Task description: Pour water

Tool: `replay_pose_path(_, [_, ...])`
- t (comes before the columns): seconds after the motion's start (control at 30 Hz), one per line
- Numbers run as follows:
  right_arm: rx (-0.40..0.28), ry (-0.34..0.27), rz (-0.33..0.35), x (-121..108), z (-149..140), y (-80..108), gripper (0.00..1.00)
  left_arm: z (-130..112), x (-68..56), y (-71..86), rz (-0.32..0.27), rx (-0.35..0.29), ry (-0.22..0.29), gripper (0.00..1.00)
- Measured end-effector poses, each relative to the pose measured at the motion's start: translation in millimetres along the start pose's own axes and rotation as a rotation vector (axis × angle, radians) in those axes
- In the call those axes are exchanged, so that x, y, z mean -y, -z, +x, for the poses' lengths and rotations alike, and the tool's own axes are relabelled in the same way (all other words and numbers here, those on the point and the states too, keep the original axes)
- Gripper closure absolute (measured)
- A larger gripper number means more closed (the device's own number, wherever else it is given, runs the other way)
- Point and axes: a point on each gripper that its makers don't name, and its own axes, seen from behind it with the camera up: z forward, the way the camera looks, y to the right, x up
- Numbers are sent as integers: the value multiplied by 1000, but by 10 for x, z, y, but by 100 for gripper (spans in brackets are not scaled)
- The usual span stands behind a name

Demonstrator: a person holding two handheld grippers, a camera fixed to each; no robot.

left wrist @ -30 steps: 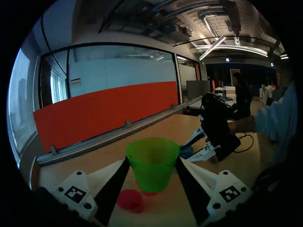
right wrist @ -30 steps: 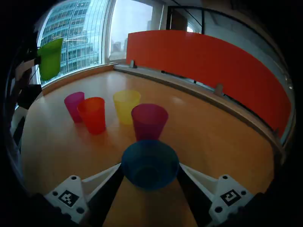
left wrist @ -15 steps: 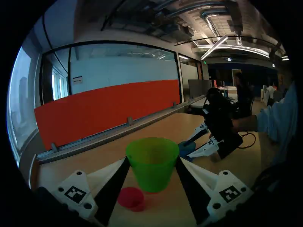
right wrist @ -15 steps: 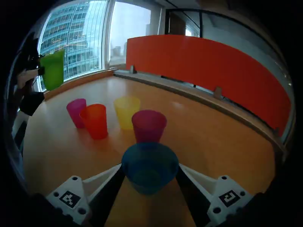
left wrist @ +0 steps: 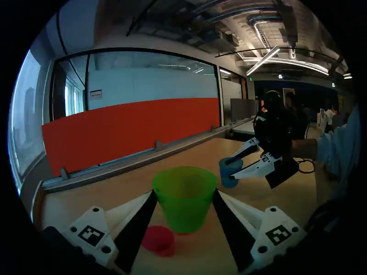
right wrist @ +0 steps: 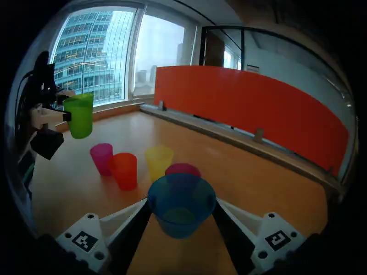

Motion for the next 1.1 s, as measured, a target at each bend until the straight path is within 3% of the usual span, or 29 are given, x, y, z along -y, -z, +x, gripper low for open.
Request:
replay_pose_path(0.6, [-227, 14, 6, 121, 887, 353, 9, 111, -64, -22, -27, -62, 22, 14])
replay_pose_path(1.1, [-330, 34, 32, 234, 1336, 474, 9, 170, -131, -54, -43, -85, 26, 14])
